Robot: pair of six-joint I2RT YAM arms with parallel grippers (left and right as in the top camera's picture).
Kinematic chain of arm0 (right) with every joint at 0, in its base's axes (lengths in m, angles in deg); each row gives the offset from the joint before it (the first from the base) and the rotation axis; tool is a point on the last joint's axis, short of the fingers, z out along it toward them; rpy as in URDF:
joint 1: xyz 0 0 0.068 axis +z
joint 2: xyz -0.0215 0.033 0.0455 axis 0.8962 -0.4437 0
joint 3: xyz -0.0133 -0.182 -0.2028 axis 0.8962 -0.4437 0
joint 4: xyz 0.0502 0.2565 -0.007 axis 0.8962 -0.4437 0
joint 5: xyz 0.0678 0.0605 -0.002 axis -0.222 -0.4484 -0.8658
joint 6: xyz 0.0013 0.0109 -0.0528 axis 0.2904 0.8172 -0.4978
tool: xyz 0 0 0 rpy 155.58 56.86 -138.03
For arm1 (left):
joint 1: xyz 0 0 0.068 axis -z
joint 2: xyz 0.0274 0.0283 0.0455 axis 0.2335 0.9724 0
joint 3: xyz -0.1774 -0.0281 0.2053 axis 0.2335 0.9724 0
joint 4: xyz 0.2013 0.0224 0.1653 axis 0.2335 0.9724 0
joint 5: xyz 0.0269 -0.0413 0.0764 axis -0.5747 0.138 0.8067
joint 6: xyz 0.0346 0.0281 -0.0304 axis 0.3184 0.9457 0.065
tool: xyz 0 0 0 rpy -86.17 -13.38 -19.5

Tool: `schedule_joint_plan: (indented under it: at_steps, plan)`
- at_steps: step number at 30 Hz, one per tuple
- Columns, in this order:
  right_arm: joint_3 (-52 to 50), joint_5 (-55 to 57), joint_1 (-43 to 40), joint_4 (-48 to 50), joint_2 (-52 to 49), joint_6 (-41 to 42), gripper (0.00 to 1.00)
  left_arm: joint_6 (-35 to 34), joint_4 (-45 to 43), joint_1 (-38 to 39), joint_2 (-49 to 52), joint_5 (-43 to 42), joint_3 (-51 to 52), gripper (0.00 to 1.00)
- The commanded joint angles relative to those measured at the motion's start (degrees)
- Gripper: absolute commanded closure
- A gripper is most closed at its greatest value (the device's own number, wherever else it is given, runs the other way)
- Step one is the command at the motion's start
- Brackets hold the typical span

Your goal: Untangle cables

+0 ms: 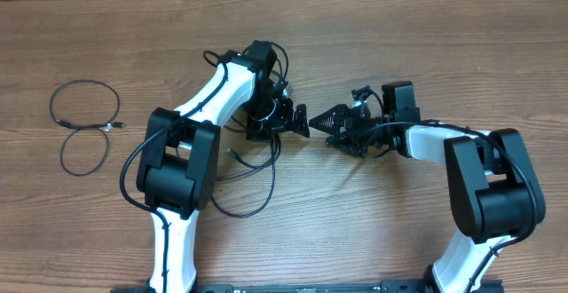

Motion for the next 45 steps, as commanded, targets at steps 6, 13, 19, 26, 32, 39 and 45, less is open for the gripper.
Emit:
schedule_joint_plan:
  at_steps: [6,13,19,26,32,39,45]
  plan:
    - [-1.2,9.8,-0.1,-1.1,-1.9,0.0,0.0,0.9,-2.1,0.7,5.6,4.0,3.5,0.01]
    - [-1.2,9.8,-0.1,-1.1,-1.9,0.0,0.0,0.9,-2.1,0.7,5.6,4.0,3.5,0.0]
    - [-1.2,9.8,-0.1,-1.1,-1.9,0.0,0.0,0.9,-2.1,0.7,5.6,4.0,3.5,0.29]
    - [-1.2,9.8,-0.1,-1.1,-1.9,0.0,0.0,1.0,-2.1,0.7,5.6,4.0,3.5,0.51]
    - [-1.2,9.6,-0.1,-1.1,-1.9,1.5,0.0,1.0,-2.4,0.7,5.6,5.6,3.5,0.64]
    - [-1.2,9.8,-0.1,-1.3,-1.9,1.5,0.0,2.5,-4.1,0.7,5.6,5.5,3.5,0.95]
    - [-1.1,2.7,-0.3,-0.8,-1.9,1.7,0.0,4.3,-2.9,0.6,5.6,5.3,2.9,0.85]
